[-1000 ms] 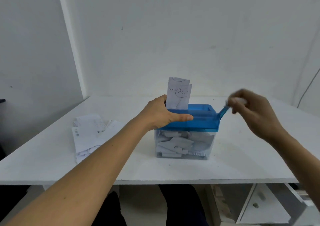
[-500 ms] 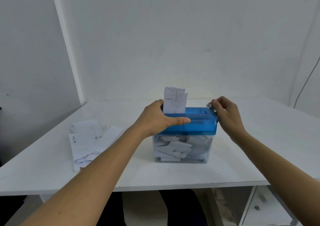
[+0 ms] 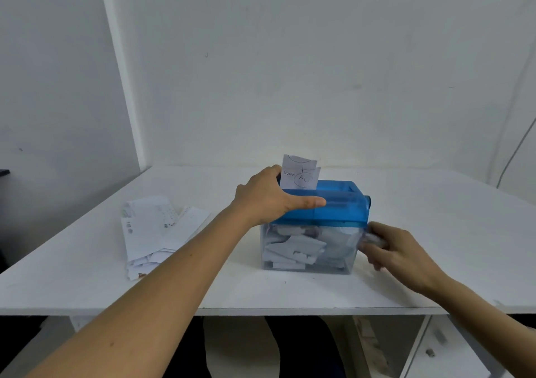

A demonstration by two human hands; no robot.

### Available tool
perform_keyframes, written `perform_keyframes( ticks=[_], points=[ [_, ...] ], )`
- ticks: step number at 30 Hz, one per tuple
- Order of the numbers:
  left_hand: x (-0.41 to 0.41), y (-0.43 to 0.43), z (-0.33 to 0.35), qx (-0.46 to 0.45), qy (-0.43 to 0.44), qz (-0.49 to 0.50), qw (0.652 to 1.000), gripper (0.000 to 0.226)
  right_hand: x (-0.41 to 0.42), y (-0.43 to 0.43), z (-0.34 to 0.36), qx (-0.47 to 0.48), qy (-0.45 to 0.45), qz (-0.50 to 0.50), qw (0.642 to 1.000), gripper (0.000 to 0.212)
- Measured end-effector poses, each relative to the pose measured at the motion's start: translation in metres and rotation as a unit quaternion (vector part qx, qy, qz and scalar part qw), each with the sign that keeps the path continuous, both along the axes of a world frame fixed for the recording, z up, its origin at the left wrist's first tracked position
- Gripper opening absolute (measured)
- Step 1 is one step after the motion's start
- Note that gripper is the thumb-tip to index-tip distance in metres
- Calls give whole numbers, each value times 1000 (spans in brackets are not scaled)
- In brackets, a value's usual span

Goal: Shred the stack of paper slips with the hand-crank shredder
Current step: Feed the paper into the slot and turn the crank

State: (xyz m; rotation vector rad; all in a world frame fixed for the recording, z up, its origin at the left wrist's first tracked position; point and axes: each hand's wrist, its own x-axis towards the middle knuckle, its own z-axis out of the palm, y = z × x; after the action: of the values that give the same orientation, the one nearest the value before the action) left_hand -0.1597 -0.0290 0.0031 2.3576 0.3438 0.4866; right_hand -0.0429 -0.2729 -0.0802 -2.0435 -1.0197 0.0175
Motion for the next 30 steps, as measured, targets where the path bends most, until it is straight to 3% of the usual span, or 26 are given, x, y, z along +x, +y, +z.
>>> perform_keyframes(
  ticks=[4, 8, 12, 16, 19, 23, 27, 30],
  points=[
    [0, 0, 1, -10, 6, 4, 1000, 114, -13, -19, 27, -43, -27, 55, 997, 28],
    [-1, -1, 1, -34, 1, -5, 999, 122, -8, -27, 71, -26, -17, 118, 993, 39],
    [-2, -1, 3, -42, 5, -16, 999, 107, 5, -12, 101, 69, -18, 108, 992, 45],
    [-5, -1, 5, -44, 8, -23, 999, 83, 23, 16, 103, 153, -54, 15, 987, 28],
    [-4, -1, 5, -34, 3, -22, 999, 73, 39, 37, 93, 230, 17, -22, 973, 11],
    [-5, -1, 6, -33, 0, -21, 999, 86, 47, 64, 69, 294, 192, -45, 935, 19],
    [-3, 1, 2, -20, -9, -16, 1000, 94, 43, 70, 38, 273, 241, -90, 927, 31],
    [-1, 3, -1, -12, -20, -11, 1000, 96, 36, 67, 22, 225, 243, -125, 935, 25]
  ],
)
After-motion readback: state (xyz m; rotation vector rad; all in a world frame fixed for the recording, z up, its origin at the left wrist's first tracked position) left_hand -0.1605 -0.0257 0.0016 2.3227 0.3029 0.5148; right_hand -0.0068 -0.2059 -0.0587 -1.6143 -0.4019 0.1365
